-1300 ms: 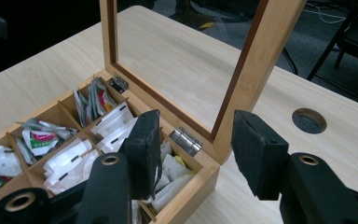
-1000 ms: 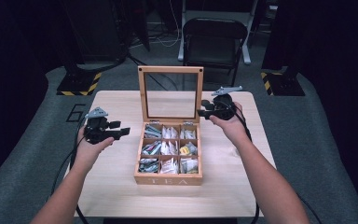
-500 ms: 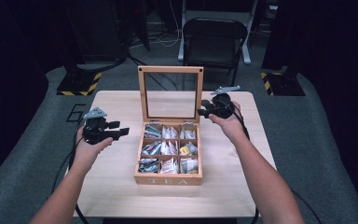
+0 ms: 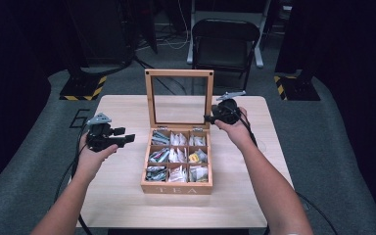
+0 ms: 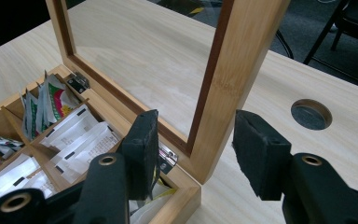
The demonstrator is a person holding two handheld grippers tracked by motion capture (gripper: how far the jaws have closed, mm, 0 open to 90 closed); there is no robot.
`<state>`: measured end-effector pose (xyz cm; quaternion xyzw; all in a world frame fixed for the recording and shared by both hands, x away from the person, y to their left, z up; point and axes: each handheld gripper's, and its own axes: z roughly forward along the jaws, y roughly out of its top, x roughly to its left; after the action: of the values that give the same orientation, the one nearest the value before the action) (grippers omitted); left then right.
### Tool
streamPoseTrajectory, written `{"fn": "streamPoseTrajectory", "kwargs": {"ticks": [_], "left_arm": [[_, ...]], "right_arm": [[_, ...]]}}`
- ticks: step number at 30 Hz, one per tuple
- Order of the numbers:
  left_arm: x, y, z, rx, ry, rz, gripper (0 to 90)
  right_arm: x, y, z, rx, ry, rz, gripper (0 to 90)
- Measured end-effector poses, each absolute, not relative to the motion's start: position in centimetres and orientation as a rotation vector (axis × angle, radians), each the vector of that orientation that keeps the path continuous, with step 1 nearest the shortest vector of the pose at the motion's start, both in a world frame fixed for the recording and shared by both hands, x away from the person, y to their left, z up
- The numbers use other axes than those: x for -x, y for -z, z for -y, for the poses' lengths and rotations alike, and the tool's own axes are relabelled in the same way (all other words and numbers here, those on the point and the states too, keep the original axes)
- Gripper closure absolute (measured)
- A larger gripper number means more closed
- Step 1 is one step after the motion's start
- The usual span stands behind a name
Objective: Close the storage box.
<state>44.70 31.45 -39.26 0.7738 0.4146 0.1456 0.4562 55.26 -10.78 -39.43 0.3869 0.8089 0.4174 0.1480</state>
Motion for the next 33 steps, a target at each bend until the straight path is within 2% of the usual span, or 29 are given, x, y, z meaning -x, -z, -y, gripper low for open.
{"fn": "streamPoseTrajectory", "kwargs": {"ticks": [33], "left_arm": [[-44.5,39.5,-32.2,-1.902,-0.349,-1.040,41.8]], "right_arm": [[-57.0,40.2,9.5,-1.149,-1.170,-2.319,46.2]]}}
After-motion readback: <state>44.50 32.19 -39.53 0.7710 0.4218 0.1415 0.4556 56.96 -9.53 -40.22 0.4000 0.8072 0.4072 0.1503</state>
